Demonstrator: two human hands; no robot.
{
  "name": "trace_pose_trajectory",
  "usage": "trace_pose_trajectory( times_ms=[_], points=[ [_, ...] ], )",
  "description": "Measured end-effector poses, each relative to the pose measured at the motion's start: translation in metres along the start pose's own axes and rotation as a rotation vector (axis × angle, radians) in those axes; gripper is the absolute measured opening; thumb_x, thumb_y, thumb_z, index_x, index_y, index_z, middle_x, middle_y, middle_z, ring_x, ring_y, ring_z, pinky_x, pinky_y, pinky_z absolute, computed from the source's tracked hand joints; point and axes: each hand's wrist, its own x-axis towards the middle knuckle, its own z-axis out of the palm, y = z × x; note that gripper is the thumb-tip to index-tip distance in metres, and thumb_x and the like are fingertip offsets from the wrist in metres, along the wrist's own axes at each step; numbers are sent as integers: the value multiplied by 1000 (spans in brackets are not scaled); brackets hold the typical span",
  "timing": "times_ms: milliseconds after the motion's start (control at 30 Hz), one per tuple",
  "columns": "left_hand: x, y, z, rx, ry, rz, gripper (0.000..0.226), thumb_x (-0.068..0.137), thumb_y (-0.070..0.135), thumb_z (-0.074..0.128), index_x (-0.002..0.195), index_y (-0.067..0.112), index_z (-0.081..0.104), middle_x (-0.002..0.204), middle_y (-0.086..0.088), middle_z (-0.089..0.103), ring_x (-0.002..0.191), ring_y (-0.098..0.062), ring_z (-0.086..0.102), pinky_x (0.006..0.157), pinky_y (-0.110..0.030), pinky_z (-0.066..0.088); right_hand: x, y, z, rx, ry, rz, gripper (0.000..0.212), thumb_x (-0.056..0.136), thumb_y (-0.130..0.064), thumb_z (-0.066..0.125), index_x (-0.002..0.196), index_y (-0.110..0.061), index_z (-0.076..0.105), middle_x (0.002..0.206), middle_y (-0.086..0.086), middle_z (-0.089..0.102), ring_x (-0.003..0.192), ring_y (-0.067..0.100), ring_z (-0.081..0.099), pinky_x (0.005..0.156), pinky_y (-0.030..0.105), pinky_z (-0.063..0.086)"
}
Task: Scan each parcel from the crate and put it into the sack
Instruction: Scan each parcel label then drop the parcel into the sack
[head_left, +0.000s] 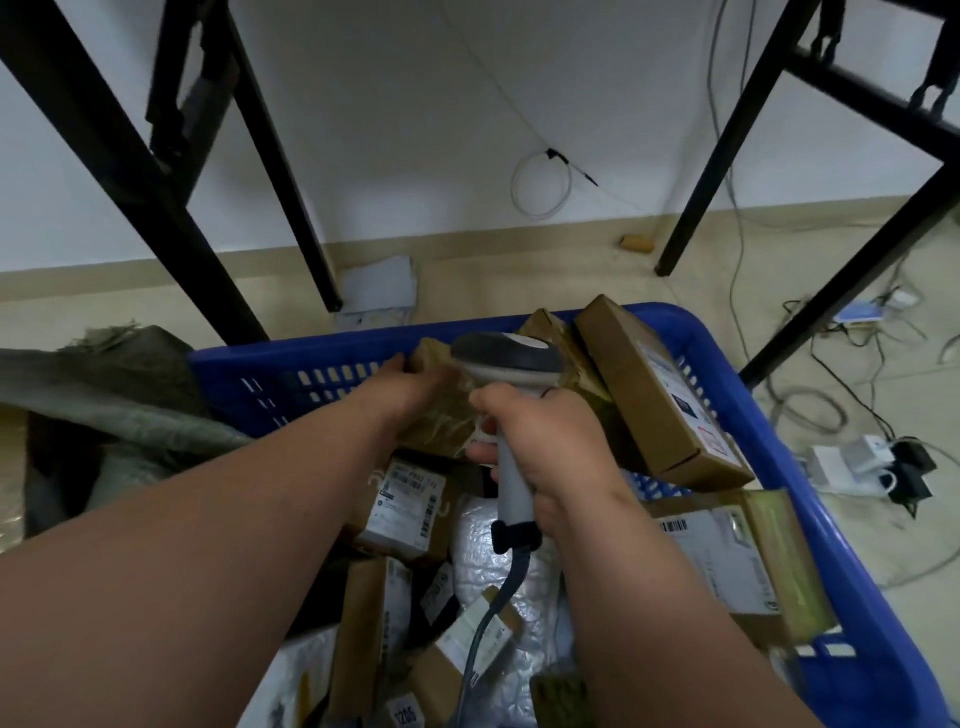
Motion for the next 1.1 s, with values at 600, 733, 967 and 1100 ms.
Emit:
trace_pose_trajectory(
  times_ms=[600, 733, 967, 1100],
  points=[
    [-204, -12, -137, 110, 295, 240, 112, 49, 93, 45, 139, 28, 40, 123, -3, 56, 99, -25, 57, 67, -36, 46, -114, -30, -31, 41, 80, -260, 15, 83, -20, 71, 94, -10, 68, 77, 6, 71, 65, 21, 73, 58, 33, 50],
    [-242, -41, -164, -252, 263, 97, 90, 58, 90, 52, 123, 28, 57, 104, -4, 66, 82, -23, 60, 56, -28, 39, -151, -24, -19, 51, 19, -294, 12, 85, -16, 69, 94, -8, 68, 69, 4, 71, 64, 20, 71, 52, 31, 52],
    [-278, -90, -210, -648, 287, 18, 61, 65, 78, 67, 92, 23, 69, 65, 0, 73, 54, -23, 71, 53, -31, 55, -204, -19, 32, -80, -243, -370, 5, 84, -10, 69, 85, -5, 68, 68, 12, 69, 62, 27, 71, 51, 32, 55],
    [-283, -107, -226, -709, 342, 3, 61, 68, 77, 64, 91, 20, 68, 73, -5, 71, 42, -23, 65, 37, -22, 43, -225, -12, 62, -229, -325, -397, 11, 82, -11, 72, 91, -8, 67, 69, 10, 72, 66, 29, 73, 56, 33, 55]
  ],
)
